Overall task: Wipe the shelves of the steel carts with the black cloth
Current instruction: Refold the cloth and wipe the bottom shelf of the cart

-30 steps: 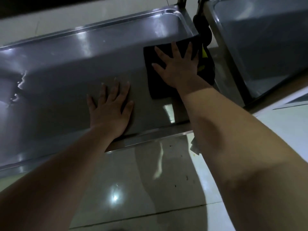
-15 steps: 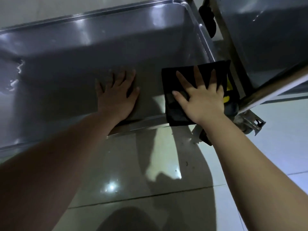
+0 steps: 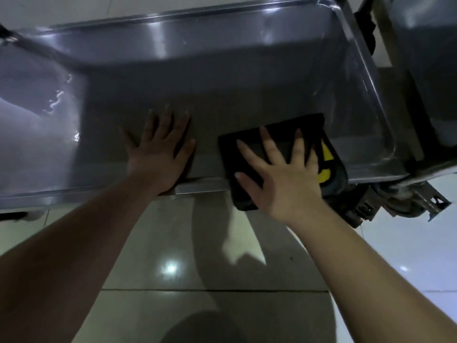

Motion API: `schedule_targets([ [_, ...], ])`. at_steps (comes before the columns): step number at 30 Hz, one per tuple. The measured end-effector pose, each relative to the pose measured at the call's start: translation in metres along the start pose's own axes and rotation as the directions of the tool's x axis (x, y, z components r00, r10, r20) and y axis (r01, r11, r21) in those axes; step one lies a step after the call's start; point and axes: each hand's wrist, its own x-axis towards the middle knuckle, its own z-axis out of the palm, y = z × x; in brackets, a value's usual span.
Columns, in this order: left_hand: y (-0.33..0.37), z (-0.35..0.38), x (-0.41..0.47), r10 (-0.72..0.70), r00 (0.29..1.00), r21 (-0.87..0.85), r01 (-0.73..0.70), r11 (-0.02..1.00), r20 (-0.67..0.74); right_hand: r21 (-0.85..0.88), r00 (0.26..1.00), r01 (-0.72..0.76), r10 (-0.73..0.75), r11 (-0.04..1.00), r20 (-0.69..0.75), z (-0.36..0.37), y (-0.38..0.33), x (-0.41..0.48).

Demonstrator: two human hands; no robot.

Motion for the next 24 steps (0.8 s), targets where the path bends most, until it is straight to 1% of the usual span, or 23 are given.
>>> schedule_targets([
  [1, 0.000, 0.000, -0.001, -0.002, 1.000, 0.001, 0.002, 1.000, 0.000, 0.023, 1.000, 0.015, -0.015, 1.000, -0.001, 0.001, -0.010, 0.007],
  [3, -0.001, 0.001, -0.002, -0.016, 1.000, -0.004, 0.016, 1.000, -0.007, 0.072, 1.000, -0.012, 0.010, 0.997, 0.021, -0.002, -0.017, 0.043],
  [7, 0.000, 0.001, -0.001, -0.022, 1.000, -0.016, 0.022, 1.000, 0.008, 0.046, 0.999, -0.049, 0.049, 0.998, -0.002, -0.017, -0.018, 0.137],
  [10, -0.001, -0.002, 0.000, -0.023, 0.999, -0.031, 0.024, 0.999, 0.025, 0.056, 0.998, -0.062, 0.062, 0.997, -0.009, -0.020, -0.025, 0.164],
  [14, -0.001, -0.003, 0.001, -0.018, 0.999, -0.024, 0.019, 1.000, 0.033, 0.050, 0.998, -0.052, 0.053, 0.997, -0.035, -0.013, -0.027, 0.135],
  [18, -0.001, -0.002, 0.001, -0.025, 1.000, -0.025, 0.026, 0.999, 0.012, 0.039, 0.999, -0.054, 0.054, 0.998, 0.002, -0.002, -0.024, 0.066],
  [20, 0.000, 0.000, -0.004, -0.020, 1.000, -0.022, 0.019, 1.000, -0.012, 0.002, 0.999, -0.040, 0.040, 0.999, 0.027, 0.001, -0.026, 0.036],
  [22, 0.000, 0.001, -0.009, -0.015, 0.999, -0.022, 0.014, 1.000, -0.031, -0.026, 0.998, -0.039, 0.040, 0.999, 0.045, 0.002, -0.029, 0.028],
  [24, 0.000, 0.001, -0.011, -0.007, 0.999, -0.027, 0.006, 1.000, -0.050, -0.007, 0.998, -0.044, 0.045, 0.999, 0.041, -0.001, -0.033, 0.045],
])
